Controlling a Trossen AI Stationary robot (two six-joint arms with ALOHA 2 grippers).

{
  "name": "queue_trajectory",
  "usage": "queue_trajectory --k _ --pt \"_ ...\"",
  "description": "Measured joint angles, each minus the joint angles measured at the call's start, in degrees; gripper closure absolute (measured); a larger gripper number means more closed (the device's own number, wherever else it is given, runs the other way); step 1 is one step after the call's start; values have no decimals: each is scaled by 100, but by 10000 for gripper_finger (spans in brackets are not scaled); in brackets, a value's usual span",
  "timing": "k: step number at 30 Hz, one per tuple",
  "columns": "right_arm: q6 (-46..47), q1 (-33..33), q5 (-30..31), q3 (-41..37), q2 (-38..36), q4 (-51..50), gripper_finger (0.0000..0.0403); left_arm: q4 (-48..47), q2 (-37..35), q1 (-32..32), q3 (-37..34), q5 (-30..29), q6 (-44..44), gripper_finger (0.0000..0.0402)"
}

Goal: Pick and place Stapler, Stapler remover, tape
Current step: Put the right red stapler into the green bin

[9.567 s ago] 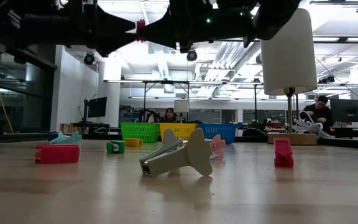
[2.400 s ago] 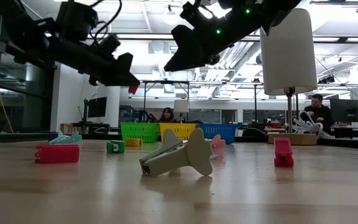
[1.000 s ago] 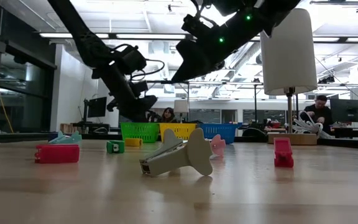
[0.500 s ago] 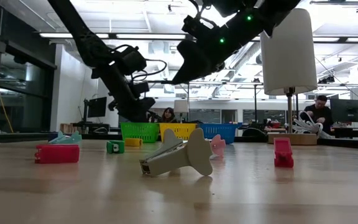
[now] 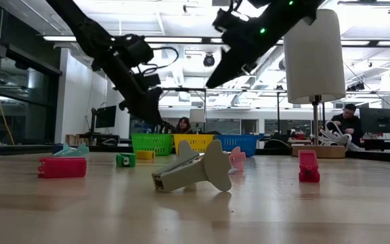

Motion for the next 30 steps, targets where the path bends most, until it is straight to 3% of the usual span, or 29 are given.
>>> queue_trajectory --k 5,11,16,22,30 --pt "-460 46 -804 0 -232 -1071 284 -236 -312 -114 -5 568 1 184" --pt "-1796 401 -1279 0 -280 -2023 284 -543 -581 -490 -11 598 37 183" --pt "-2378 713 -1654 0 -280 -2137 284 -778 -720 -823 -11 375 44 183" --pt "-2434 1093 -2216 0 -146 -1962 284 -883 -741 -1101 -11 215 -31 183" --pt "-2652 1674 -2196 0 232 -1859 283 -878 -741 -1167 -11 199 -193 183"
